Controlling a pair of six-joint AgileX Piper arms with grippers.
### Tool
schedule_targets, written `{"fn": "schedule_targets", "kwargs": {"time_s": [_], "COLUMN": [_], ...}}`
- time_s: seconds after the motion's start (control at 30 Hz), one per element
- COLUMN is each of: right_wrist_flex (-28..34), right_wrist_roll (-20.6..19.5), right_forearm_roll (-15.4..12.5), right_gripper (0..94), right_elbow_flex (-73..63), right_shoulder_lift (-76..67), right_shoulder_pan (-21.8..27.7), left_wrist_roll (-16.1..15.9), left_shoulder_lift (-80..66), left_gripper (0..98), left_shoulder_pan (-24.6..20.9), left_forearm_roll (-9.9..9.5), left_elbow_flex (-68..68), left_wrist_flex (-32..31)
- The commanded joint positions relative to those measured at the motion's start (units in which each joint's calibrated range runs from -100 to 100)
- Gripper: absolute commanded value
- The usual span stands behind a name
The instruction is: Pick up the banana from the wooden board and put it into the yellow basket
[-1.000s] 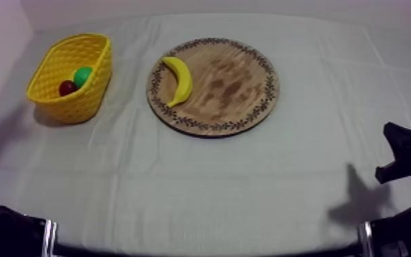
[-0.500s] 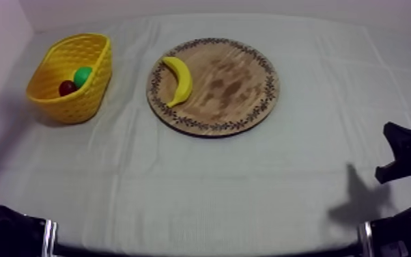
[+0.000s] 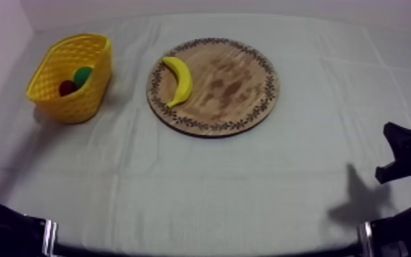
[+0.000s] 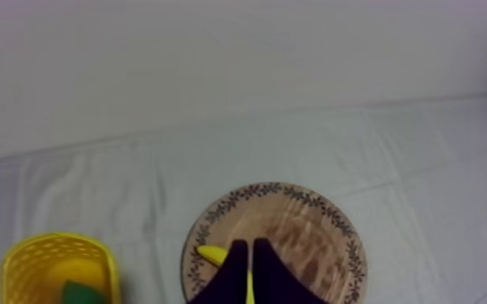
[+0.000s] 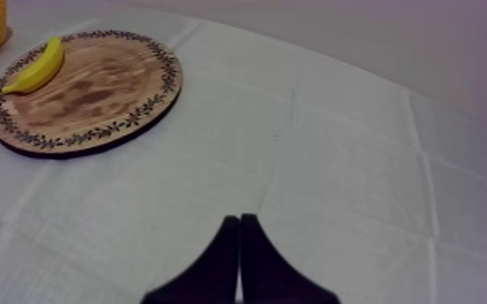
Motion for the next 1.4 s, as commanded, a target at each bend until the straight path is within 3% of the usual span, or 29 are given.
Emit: {"fn": "schedule_targets", "kwargs": {"time_s": [0.0, 0.3, 0.63, 0.7, 0.83, 0.93, 1.1, 1.37], "right_wrist_flex": [-0.02, -0.02, -0.02, -0.02, -0.02, -0.02, -0.02, -0.02], "right_wrist_roll": [0.00, 0.00, 0.00, 0.00, 0.00, 0.00, 0.00, 0.00], "right_forearm_roll": [0.00, 0.00, 0.00, 0.00, 0.00, 0.00, 0.00, 0.00], "right_gripper": [0.3, 0.3, 0.3, 0.3, 0.3, 0.3, 0.3, 0.3], "right_elbow_flex": [-0.03, -0.03, -0.03, -0.03, -0.03, -0.03, -0.03, -0.03], "right_shoulder_lift": [0.00, 0.00, 0.00, 0.00, 0.00, 0.00, 0.00, 0.00], "right_shoulder_pan": [0.00, 0.00, 0.00, 0.00, 0.00, 0.00, 0.00, 0.00], "left_wrist_roll": [1.56, 7.88, 9.70, 9.78, 8.51, 8.30, 8.35, 9.00], "left_shoulder_lift": [2.87, 12.28, 19.30, 19.68, 19.96, 19.97, 19.91, 19.79], "left_gripper": [0.0, 0.0, 0.3, 9.6, 47.1, 63.4, 74.0, 77.3], "left_shoulder_pan": [1.07, 3.06, 2.94, 2.91, 3.05, 3.11, 2.98, 2.93], "left_forearm_roll": [-0.69, -3.31, -4.89, -4.99, -5.05, -4.93, -3.82, -2.40], "left_elbow_flex": [-0.25, -3.32, -5.82, -5.68, -5.22, -5.16, -5.34, -3.41], "left_wrist_flex": [0.38, 1.65, -0.82, -0.86, -0.53, -0.13, 1.65, 4.47]}}
